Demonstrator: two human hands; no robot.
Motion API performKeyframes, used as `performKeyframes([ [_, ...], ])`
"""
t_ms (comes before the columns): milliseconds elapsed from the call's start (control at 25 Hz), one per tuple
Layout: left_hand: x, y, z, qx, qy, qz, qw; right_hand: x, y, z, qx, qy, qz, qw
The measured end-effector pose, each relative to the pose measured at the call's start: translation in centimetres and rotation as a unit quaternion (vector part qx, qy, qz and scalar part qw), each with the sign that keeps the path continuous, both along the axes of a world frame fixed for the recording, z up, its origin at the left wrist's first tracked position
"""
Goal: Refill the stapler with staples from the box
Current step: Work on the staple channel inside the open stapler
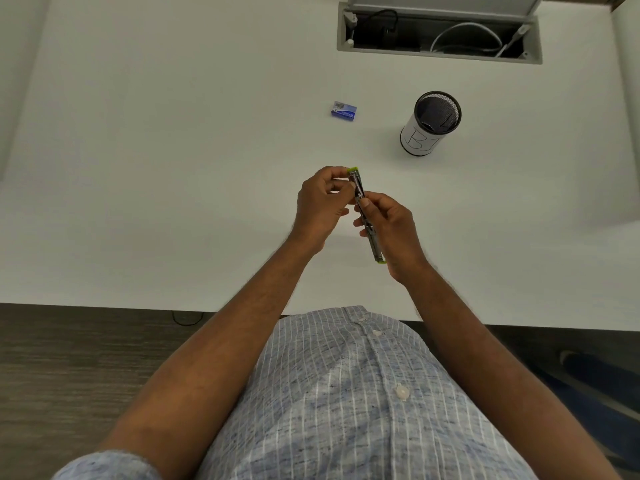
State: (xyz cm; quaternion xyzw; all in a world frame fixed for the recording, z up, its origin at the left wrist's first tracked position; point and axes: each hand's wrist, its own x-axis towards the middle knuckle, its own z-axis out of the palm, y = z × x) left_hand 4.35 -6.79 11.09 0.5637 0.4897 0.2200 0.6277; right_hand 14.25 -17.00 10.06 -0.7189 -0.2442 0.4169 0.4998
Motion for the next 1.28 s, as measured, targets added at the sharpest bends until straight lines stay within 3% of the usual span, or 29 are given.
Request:
performKeyframes([
  [600, -0.6, -0.1, 0.9, 0.043, -0.016, 0.029, 0.999, -1.0, 0.4, 1.5, 0.005, -0.082, 0.004, 0.997],
  [960, -1.3, 1.4, 0.8, -0.103, -0.146, 0.047, 0.983, -1.2, 1.9, 3.1, 0.028, -0.079, -0.016, 0.996],
  [1080, -1.4, 2.2, 0.6, -0.225, -0.218, 0.07, 0.947, -1.7, 2.1, 3.3, 0.048, -0.202, -0.048, 0.977],
  [1200, -1.6, 2.8, -0.1, -0.339, -0.28, 0.083, 0.894, -2.2, 1.7, 2.6, 0.099, -0.393, -0.018, 0.914],
  [1280, -1.6, 2.7, -0.5, -0.38, -0.294, 0.085, 0.873, -2.3, 1.7, 1.9, 0.031, -0.445, 0.043, 0.894],
])
